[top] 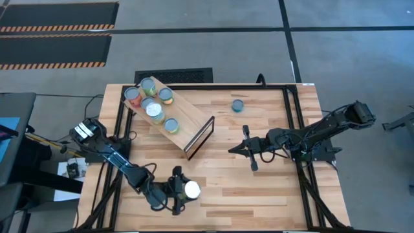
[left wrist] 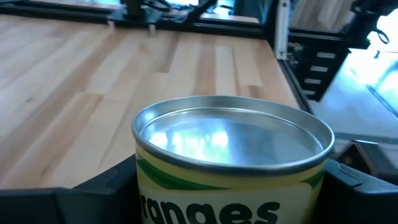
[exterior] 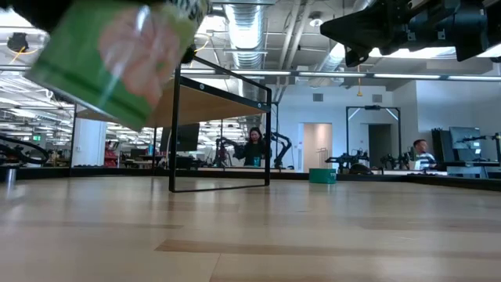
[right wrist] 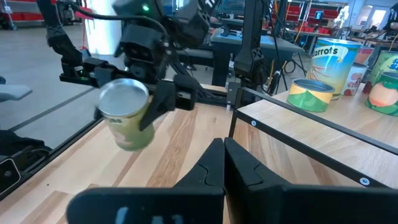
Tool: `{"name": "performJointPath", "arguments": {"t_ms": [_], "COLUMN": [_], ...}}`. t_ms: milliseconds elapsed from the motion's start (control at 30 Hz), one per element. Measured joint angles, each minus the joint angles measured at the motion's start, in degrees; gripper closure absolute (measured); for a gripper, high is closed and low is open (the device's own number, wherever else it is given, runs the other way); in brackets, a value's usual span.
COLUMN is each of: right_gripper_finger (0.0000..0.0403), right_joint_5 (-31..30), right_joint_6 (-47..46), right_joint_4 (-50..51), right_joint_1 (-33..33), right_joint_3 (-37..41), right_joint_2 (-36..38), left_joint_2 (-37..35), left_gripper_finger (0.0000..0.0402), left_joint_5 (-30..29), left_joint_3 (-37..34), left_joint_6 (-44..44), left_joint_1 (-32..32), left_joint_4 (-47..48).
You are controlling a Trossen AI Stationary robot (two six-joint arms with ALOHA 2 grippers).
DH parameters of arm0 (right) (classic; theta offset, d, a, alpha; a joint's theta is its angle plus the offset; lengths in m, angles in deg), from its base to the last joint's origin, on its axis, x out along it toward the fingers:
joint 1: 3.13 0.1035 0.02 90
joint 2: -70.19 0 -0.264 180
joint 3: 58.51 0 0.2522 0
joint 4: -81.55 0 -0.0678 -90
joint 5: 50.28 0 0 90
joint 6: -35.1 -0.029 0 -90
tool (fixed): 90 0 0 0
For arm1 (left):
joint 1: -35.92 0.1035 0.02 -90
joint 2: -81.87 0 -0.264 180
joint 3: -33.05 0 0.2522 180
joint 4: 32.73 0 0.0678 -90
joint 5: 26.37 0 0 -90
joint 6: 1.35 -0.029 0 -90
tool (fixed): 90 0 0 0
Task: Pick and place cans onto a shelf
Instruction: Put the canned oranges on the shelf
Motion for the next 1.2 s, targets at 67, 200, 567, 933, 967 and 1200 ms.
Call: {"name": "performJointPath", "arguments": {"t_ms": [67, 200, 567, 933, 967, 1200], "right_gripper_finger": [0.039, 0.039, 0.039, 0.0345, 0.0337, 0.0294], "right_joint_5": [0.0, 0.0, 0.47, -12.43, -14.0, -19.04], "right_joint_6": [0.0, -0.01, -6.11, -4.5, -3.31, 5.33], "right_joint_4": [0.0, 0.0, 0.84, 13.55, 15.92, 29.94], "right_joint_1": [0.0, 0.0, 0.92, 16.47, 17.34, 19.85], "right_joint_3": [0.0, 0.0, -0.05, -15.39, -17.9, -34.68], "right_joint_2": [0.0, 0.0, -0.14, -14.52, -16.3, -27.39], "left_joint_2": [0.0, 0.03, 6.87, 8.0, 8.0, 8.0], "left_gripper_finger": [0.0126, 0.0126, 0.0125, 0.0125, 0.0125, 0.0125], "left_joint_5": [-0.72, -0.94, -0.22, 2.53, 3.11, 4.86], "left_joint_3": [-2.25, -5.67, -6.94, -6.92, -6.92, -6.92], "left_joint_6": [-0.33, -2.01, -7.1, -7.38, -7.03, -6.07], "left_joint_1": [0.72, 1.88, 3.39, 5.3, 5.44, 5.54], "left_joint_4": [-3.22, -9.99, -20.54, -24.17, -24.09, -24.2]}}
